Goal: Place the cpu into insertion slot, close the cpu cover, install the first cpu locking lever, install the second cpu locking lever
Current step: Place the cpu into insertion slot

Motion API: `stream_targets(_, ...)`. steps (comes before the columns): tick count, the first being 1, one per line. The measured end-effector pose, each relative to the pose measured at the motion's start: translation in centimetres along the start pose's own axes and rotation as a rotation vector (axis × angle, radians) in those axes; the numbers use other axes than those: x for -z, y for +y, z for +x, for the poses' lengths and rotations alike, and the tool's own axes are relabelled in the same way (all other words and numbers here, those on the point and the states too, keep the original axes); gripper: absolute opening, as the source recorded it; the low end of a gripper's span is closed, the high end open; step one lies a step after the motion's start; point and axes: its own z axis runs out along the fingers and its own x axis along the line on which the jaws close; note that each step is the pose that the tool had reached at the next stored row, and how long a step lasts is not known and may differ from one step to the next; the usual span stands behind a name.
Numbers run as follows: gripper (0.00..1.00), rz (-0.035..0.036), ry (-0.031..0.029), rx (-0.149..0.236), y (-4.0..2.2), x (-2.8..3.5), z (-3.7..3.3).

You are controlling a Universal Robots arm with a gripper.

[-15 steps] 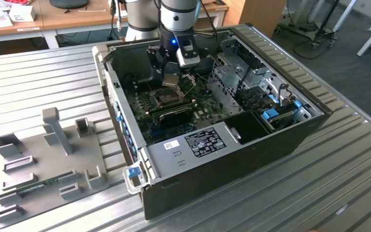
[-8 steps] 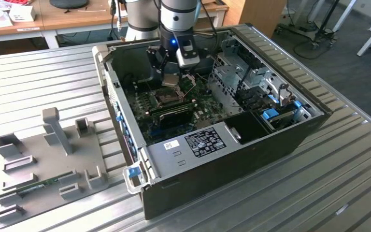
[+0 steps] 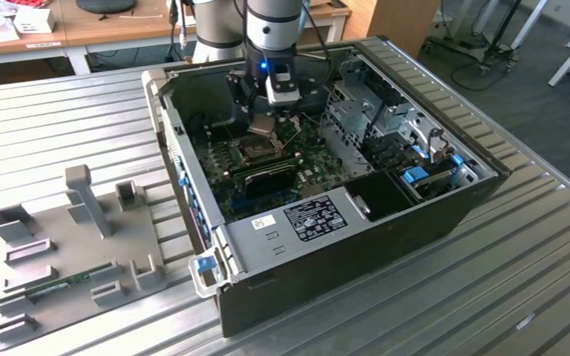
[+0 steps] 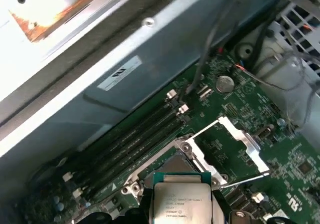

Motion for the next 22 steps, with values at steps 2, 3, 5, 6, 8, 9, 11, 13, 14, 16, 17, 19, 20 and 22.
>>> stream_targets(2, 0.54, -0.0008, -0.0031, -0.036, -0.01, -0.09, 0.00)
stream_targets(3, 0.54, -0.0012, -0.0046, -0.054, -0.01, -0.14, 0.00)
stream_targets(5, 0.54, -0.0019, -0.0076, -0.090, -0.02, -0.22, -0.01)
stream_targets(6, 0.54, -0.0023, -0.0091, -0.107, -0.02, -0.26, 0.00)
stream_targets(8, 0.54, -0.0032, -0.0123, -0.145, -0.03, -0.34, -0.01)
stream_targets(9, 0.54, -0.0035, -0.0138, -0.163, -0.03, -0.37, -0.01)
stream_targets(11, 0.54, -0.0043, -0.0168, -0.199, -0.04, -0.43, -0.01)
stream_targets(13, 0.54, -0.0051, -0.0199, -0.234, -0.04, -0.48, -0.01)
stream_targets(14, 0.54, -0.0055, -0.0213, -0.252, -0.05, -0.51, -0.01)
stream_targets(16, 0.54, -0.0062, -0.0245, -0.289, -0.05, -0.54, -0.01)
stream_targets(17, 0.54, -0.0066, -0.0257, -0.304, -0.05, -0.54, -0.01)
stream_targets(19, 0.54, -0.0069, -0.0261, -0.309, -0.05, -0.55, -0.02)
stream_targets(20, 0.54, -0.0069, -0.0261, -0.309, -0.05, -0.55, -0.01)
stream_targets(22, 0.54, -0.0069, -0.0261, -0.309, -0.05, -0.55, -0.01)
